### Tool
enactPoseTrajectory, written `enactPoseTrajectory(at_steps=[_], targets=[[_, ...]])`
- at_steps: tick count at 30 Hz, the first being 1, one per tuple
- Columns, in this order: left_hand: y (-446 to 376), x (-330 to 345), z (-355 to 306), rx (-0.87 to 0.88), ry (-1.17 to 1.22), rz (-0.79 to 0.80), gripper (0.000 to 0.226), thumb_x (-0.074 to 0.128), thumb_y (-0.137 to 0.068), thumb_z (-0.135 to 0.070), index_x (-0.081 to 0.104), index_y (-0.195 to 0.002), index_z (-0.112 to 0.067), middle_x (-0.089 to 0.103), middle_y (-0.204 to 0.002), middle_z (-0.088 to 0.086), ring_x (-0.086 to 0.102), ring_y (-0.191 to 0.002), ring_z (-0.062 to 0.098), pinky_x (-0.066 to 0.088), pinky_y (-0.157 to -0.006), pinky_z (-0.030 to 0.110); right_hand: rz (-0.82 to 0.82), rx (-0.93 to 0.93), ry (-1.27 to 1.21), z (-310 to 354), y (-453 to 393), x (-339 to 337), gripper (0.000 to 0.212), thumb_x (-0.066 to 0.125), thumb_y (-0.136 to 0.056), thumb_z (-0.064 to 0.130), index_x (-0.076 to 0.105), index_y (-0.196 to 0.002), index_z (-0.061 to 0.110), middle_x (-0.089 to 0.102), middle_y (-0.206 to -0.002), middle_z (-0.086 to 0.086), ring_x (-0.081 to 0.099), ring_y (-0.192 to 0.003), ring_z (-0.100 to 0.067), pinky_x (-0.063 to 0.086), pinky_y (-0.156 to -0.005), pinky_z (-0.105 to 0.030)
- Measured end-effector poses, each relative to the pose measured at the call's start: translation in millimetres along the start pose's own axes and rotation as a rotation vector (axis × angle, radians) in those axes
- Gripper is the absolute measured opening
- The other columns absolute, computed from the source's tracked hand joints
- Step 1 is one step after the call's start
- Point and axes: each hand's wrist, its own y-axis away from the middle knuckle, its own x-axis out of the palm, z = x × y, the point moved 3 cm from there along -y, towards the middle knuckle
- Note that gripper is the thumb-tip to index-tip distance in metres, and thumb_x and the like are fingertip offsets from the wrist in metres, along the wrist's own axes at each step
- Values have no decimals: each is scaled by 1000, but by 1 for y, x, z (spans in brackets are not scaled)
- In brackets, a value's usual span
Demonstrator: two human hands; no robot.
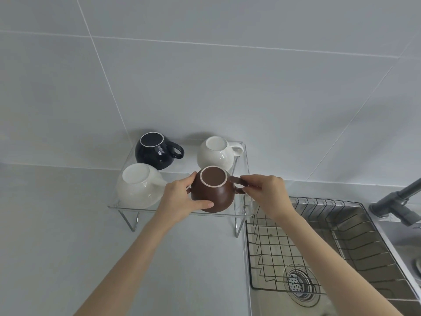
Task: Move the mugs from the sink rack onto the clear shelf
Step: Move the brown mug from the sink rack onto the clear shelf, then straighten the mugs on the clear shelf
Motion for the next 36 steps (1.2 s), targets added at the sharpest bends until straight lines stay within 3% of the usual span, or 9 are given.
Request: enactPoseTrajectory(at_steps=[3, 8, 10, 12, 15, 18, 23, 27, 36], targets=[[-1, -2, 0, -7, -15, 19, 82, 84, -55, -10, 46, -128, -12, 52, -103, -17, 53, -99, 6, 39, -97, 21, -5, 3, -22, 0, 2, 0, 26, 57, -75, -3, 72, -92, 10, 70, -78, -26, 56, -75, -42, 41, -61, -23], [-12, -11, -1, -93, 38, 40, 88, 76, -57, -43, 41, -131, -12, 53, -131, 5, 50, -119, 16, 39, -106, 36, 10, 33, -71, 6, -1, -7, 31, 57, -80, 3, 67, -107, 13, 72, -104, -11, 65, -96, -22, 47, -90, -25], [-21, -15, -8, -91, 63, -11, 59, 58, -71, -54, 55, -110, -10, 62, -115, 7, 54, -109, 26, 42, -93, 38, -76, -12, -59, 11, -10, -10, 36, 48, -84, 1, 63, -114, 13, 70, -110, -13, 64, -96, -24, 43, -85, -17], [-33, -14, -16, -87, 96, -28, 48, 42, -82, -54, 55, -92, -9, 56, -92, -3, 50, -93, 20, 39, -81, 26, -129, 5, -86, 12, -27, -9, 42, 39, -87, -1, 56, -122, 12, 67, -113, -18, 61, -99, -31, 40, -84, -20], [-53, -4, -17, -174, 208, 27, 66, 32, -81, -63, 46, -128, -18, 48, -129, -6, 43, -122, 14, 31, -108, 34, -16, 110, -177, 9, -54, -1, 46, 35, -91, 7, 38, -137, 14, 57, -125, -10, 49, -118, -22, 31, -105, -23], [-66, 2, -12, -231, 265, 45, 97, 25, -60, -79, 37, -135, -18, 37, -147, -1, 33, -133, 12, 21, -116, 40, 91, 192, -287, 1, -69, 12, 51, 36, -92, 16, 26, -142, 18, 34, -149, -4, 29, -138, -20, 21, -110, -28], [-71, 10, -6, -215, 281, 62, 87, 20, -72, -72, 31, -138, -17, 28, -151, -1, 23, -139, 13, 15, -118, 38, 101, 211, -316, -5, -69, 21, 53, 36, -91, 18, 25, -142, 23, 24, -154, 2, 18, -143, -22, 14, -119, -43], [-78, 8, -1, -213, 277, 55, 70, 18, -87, -60, 29, -138, -14, 26, -152, 1, 21, -140, 18, 14, -118, 39, 82, 186, -325, 1, -59, 17, 50, 36, -91, 15, 29, -140, 19, 25, -154, -1, 21, -142, -21, 13, -119, -42], [-88, 2, 2, -182, 251, 61, 76, 21, -80, -64, 36, -135, -14, 32, -149, 2, 26, -138, 15, 15, -118, 40, 78, 178, -327, 4, -43, 21, 52, 34, -92, 16, 22, -143, 20, 19, -155, 1, 16, -143, -13, 8, -120, -41]])
